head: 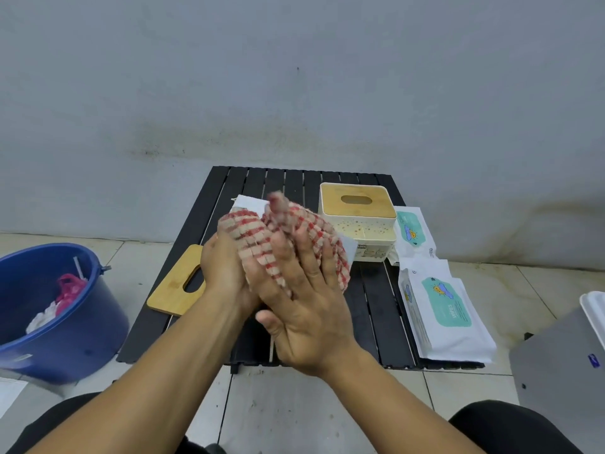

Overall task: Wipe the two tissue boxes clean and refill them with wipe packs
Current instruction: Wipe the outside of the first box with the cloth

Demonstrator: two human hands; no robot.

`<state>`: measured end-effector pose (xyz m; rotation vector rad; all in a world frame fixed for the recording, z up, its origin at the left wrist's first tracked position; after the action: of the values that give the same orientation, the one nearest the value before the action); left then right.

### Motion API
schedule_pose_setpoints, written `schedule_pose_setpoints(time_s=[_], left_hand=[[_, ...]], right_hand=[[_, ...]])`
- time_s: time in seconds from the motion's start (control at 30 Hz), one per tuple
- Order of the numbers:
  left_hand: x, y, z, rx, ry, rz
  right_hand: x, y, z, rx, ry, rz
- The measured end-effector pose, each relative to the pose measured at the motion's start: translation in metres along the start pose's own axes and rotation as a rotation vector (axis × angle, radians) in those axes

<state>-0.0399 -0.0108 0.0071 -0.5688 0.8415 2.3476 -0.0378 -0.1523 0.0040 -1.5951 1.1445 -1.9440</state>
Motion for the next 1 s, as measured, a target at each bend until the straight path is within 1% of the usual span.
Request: schedule_pose_setpoints(time_s=[0.1, 0.17, 0.27, 0.4, 0.5, 0.57, 0.63, 0.67, 0.73, 0.77, 0.83, 0.9, 1.0], left_hand=[[0.002, -0.006, 0.013, 0.087, 0.114, 0.004], [0.003, -0.009, 0.025, 0.022, 0.166, 0.010], [0.003, -0.007, 0.030, -0.020, 0.165, 0.006], [-0.005, -0.002, 0.024, -0.077, 0.094, -0.044], [-0.014, 0.005, 0.025, -0.224, -0.022, -0.084], [-0.021, 0.012, 0.028, -0.367, -0.146, -0.131], [-0.026, 0.018, 0.031, -0.558, -0.383, -0.208], [-0.028, 0.022, 0.031, -0.663, -0.513, -0.263], [-0.031, 0.031, 0.028, -0.875, -0.776, -0.416], [-0.032, 0.036, 0.022, -0.948, -0.906, -0.507], [-0.031, 0.043, 0.007, -1.002, -1.129, -0.635], [-0.032, 0.047, -0.002, -1.027, -1.276, -0.683], [-0.034, 0.049, -0.007, -1.134, -1.421, -0.747]], right_hand=[[-0.006, 0.018, 0.013, 0.015, 0.006, -0.024], [-0.005, 0.022, 0.027, -0.051, -0.005, -0.013], [-0.002, 0.020, 0.040, -0.248, -0.171, 0.019], [0.000, 0.007, 0.031, -0.535, -0.445, 0.106], [0.005, -0.003, 0.037, -0.714, -0.597, 0.196], [0.008, -0.001, 0.049, -0.939, -0.842, 0.222], [0.003, 0.006, 0.060, -1.153, -1.153, 0.186], [0.002, 0.009, 0.063, -1.213, -1.254, 0.140], [0.000, 0.009, 0.066, -1.293, -1.386, 0.082], [0.000, 0.008, 0.067, -1.333, -1.466, 0.068], [0.001, 0.005, 0.070, -1.395, -1.596, 0.058], [0.005, 0.004, 0.076, -1.403, -1.669, 0.061], [0.014, 0.005, 0.088, -1.409, -1.632, 0.050]])
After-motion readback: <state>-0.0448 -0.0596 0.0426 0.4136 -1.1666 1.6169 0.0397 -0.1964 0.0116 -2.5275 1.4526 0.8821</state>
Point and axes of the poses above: each hand's wrist, its own y-axis away from the middle knuckle, its own x-axis out of the back of the hand, z = x × y, the point moved 3 cm from there along -y, towards the middle knuckle, and after that the axes turned 5 degrees about y, right-handed, at the moved point
